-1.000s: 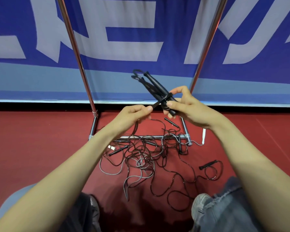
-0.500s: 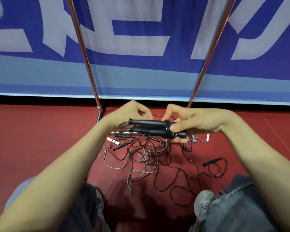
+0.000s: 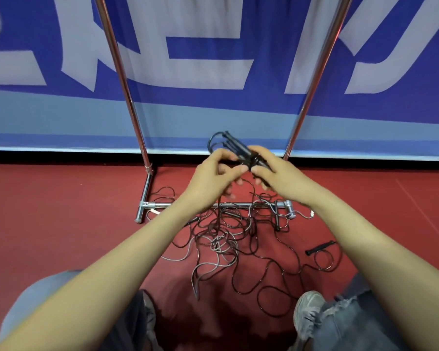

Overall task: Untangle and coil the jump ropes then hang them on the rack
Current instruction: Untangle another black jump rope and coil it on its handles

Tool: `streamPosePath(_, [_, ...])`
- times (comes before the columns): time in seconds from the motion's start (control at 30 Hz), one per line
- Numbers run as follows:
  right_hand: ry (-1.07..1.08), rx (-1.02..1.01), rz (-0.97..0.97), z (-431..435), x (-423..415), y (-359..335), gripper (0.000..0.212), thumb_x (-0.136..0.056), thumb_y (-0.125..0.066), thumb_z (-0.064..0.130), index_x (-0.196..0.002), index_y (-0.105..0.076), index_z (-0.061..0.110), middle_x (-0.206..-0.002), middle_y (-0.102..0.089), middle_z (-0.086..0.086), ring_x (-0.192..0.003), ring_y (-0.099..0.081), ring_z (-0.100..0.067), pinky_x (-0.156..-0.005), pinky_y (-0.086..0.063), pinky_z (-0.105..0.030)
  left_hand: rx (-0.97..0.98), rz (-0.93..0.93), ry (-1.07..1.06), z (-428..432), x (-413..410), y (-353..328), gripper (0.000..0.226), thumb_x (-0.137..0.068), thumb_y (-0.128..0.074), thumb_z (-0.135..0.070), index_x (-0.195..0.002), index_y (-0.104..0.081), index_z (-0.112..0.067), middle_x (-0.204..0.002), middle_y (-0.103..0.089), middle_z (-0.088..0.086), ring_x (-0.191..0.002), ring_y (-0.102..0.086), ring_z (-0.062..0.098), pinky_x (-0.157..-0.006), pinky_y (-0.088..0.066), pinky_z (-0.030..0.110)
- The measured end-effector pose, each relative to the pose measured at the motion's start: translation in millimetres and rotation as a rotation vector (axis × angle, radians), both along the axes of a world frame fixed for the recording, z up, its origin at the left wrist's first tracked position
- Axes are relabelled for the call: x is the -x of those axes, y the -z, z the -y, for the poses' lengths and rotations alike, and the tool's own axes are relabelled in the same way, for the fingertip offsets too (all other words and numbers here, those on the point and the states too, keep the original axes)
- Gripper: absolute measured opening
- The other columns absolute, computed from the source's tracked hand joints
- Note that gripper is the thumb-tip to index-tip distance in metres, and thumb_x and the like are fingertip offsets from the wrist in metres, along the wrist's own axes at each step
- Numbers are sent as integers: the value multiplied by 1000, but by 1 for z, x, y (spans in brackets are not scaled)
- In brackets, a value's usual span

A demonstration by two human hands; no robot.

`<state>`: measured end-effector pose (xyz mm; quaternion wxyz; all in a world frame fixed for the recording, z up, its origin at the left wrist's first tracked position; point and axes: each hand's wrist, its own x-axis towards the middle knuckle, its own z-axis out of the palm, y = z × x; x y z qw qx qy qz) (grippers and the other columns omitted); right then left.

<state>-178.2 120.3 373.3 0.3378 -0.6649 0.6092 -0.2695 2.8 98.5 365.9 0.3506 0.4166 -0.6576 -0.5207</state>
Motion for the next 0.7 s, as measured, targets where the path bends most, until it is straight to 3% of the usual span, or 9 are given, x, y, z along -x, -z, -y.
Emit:
streamPosePath(0.1, [56,31,300,0,-1,-8,48,-101,-45,15,-146,-34,30,-73,-60,-3,-61,-51,-15,-66,-43,-30,-39,-44,23,4,-2,-1,19,-93,-61,-30,-88,-65,-12,-62,-62,0,-52,-48,11,-62,-47,28])
streamPosePath(0.23, [62,18,648,0,0,-12,50,-100,-45,9,-142,-29,32,-67,-60,-4,-65,-49,-21,-62,-42,-29,-261,-235,87,9,-4,-8,30,-99,-49,-26,-97,-70,-5,-68,-58,-2,-61,-47,8,-64,-42,17])
streamPosePath(0.3, [14,24,703,-2,-1,-14,40,-100,-45,7,-126,-32,35,-69,-58,-8,-64,-48,-22,-62,-41,-31,-320,-272,97,10,-6,-10,19,-96,-54,-17,-97,-69,-6,-70,-60,-3,-65,-50,8,-66,-44,15])
streamPosePath(0.4, [-34,21,721,-6,-3,-19,24,-100,-44,7,-110,-34,27,-71,-55,-12,-59,-47,-20,-61,-41,-30,-210,-213,13,13,-10,-11,9,-91,-61,-12,-89,-69,-10,-65,-61,-7,-62,-53,5,-65,-46,14])
streamPosePath(0.5, [-74,-11,811,-7,-2,-23,21,-97,-45,10,-109,-33,22,-70,-55,-11,-59,-47,-19,-60,-40,-29,-37,-56,-57,16,-16,-12,20,-89,-66,-28,-74,-69,-17,-60,-56,-3,-60,-48,12,-65,-40,22])
streamPosePath(0.6, [-186,-77,915,-10,2,-27,23,-94,-48,11,-112,-36,19,-76,-51,-16,-65,-46,-21,-58,-40,-27,16,40,4,17,-25,-10,33,-86,-65,-46,-63,-68,-22,-62,-47,9,-64,-38,23,-65,-29,35])
streamPosePath(0.7, [-273,-173,937,-16,4,-28,27,-90,-55,15,-112,-39,18,-75,-52,-14,-66,-50,-19,-56,-41,-26,29,70,150,15,-28,-7,33,-80,-63,-53,-67,-71,-23,-67,-53,10,-64,-45,18,-69,-36,33])
